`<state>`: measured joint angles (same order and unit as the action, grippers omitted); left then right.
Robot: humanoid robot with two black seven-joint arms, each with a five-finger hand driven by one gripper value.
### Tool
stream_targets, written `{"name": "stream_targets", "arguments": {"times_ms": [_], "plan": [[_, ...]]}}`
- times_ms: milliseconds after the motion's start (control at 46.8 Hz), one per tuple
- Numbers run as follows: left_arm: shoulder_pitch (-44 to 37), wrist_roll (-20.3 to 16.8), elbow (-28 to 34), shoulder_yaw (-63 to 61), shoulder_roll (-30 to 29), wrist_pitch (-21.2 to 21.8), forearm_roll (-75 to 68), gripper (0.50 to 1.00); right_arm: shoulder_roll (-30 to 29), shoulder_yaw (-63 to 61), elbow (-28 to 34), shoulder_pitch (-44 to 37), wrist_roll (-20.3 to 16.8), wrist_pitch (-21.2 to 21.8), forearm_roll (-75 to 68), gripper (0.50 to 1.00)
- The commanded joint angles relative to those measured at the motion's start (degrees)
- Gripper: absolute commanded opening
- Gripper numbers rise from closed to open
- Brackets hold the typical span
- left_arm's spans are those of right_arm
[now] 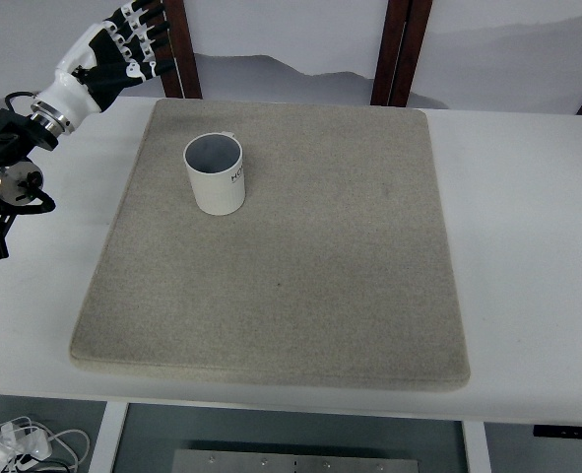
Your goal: Flip white cup upright
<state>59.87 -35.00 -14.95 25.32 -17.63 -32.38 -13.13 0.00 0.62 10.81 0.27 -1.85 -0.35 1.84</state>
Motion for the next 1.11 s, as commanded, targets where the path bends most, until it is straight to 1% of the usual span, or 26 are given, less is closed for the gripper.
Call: {"name": "stream_targets", "arguments": {"times_ms": [0, 235, 491, 512, 705, 747, 811, 854, 918, 1046, 1089], "plan": [[1.2, 0.0, 1.3, -0.2, 0.2, -0.1, 3.8, 1.0, 0.0, 0.0, 0.0, 0.0, 0.0, 0.0, 0.1, 0.952], [1.3, 0.0, 1.1, 0.0, 0.0, -0.5, 20.1, 1.0, 0.0, 0.0, 0.0, 0.0, 0.0, 0.0, 0.0, 0.952], [0.8, 0.0, 0.8, 2.9, 0.2, -0.6, 30.5, 1.0, 0.0, 0.0, 0.0, 0.0, 0.0, 0.0, 0.0, 0.952], [0.6, 1.1, 0.8, 3.6, 0.2, -0.6, 31.1, 1.0, 0.0, 0.0, 0.0, 0.0, 0.0, 0.0, 0.0, 0.952], [-0.8, 16.0, 1.2, 11.1, 1.9, 0.4, 33.1, 1.0, 0.0, -0.1, 0.0, 0.0, 0.0, 0.0, 0.0, 0.952], [-0.9, 19.0, 1.2, 12.3, 2.3, 1.7, 33.1, 1.0, 0.0, -0.2, 0.0, 0.0, 0.0, 0.0, 0.1, 0.952], [-0.9, 22.9, 1.3, 14.2, 3.6, 5.5, 33.2, 1.0, 0.0, -0.2, 0.0, 0.0, 0.0, 0.0, 0.0, 0.952], [-0.9, 24.7, 1.4, 15.7, 4.5, 8.1, 33.3, 1.0, 0.0, -0.2, 0.0, 0.0, 0.0, 0.0, 0.0, 0.952], [-0.9, 27.2, 1.4, 18.5, 5.1, 10.0, 33.3, 1.0, 0.0, -0.2, 0.0, 0.0, 0.0, 0.0, 0.0, 0.952], [-0.9, 33.6, 1.4, 23.7, 5.9, 10.8, 33.5, 1.0, 0.0, -0.2, 0.0, 0.0, 0.0, 0.0, 0.0, 0.952], [-0.9, 34.5, 1.4, 24.7, 6.0, 10.8, 33.6, 1.0, 0.0, -0.2, 0.0, 0.0, 0.0, 0.0, 0.0, 0.952]]}}
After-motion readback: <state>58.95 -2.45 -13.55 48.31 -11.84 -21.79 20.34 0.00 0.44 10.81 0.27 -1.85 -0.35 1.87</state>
